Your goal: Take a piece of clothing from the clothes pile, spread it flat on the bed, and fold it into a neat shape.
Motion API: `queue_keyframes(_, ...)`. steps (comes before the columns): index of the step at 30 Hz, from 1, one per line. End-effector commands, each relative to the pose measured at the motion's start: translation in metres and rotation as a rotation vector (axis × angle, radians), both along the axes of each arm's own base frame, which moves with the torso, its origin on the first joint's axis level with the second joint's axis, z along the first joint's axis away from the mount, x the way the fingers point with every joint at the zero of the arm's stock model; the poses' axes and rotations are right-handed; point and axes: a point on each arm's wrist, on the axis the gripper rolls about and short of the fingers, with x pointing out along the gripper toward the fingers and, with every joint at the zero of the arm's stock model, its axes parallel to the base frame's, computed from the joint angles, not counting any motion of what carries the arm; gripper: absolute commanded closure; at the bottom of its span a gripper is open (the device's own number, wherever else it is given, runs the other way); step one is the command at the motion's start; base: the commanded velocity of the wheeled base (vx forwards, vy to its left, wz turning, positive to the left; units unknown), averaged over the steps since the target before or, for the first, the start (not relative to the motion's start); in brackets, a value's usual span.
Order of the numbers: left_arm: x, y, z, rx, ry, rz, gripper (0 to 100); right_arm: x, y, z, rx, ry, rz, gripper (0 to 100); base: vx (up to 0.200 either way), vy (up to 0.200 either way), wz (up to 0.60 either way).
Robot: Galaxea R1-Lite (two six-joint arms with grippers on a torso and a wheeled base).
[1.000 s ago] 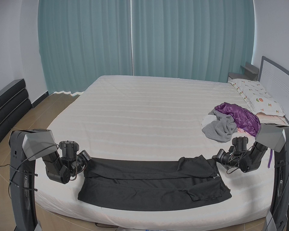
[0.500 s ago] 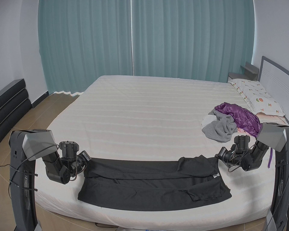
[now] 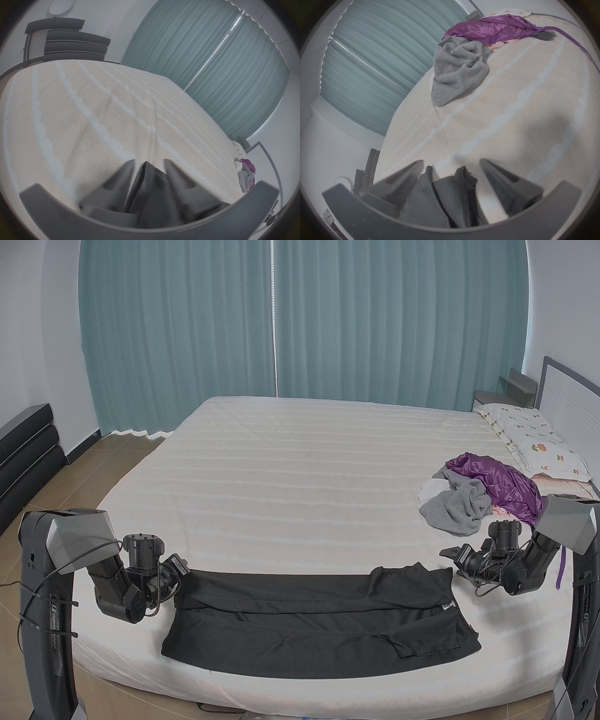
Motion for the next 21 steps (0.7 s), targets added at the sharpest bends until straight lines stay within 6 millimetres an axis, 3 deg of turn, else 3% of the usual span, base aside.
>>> queue_keyframes(1,0.000,0.002,0.001,-0.004,0.000,0.006,0,-0.006,0.000,0.020,0.011,-0.040,0.008,0,0.000,0.000,0.00)
queue_keyframes(3,-0.003,0.005,0.002,-0.008,0.004,0.014,0,-0.013,0.004,0.033,0.029,-0.067,0.049,0,0.000,0.000,0.00)
queue_keyframes(10,-0.006,0.013,0.017,-0.083,-0.021,0.046,0,-0.024,0.028,0.045,0.029,-0.077,0.178,0,0.000,0.000,0.00)
queue_keyframes(21,-0.011,0.017,0.020,-0.115,-0.013,0.026,0,-0.028,0.046,0.004,-0.081,0.045,0.330,0,0.000,0.000,0.00)
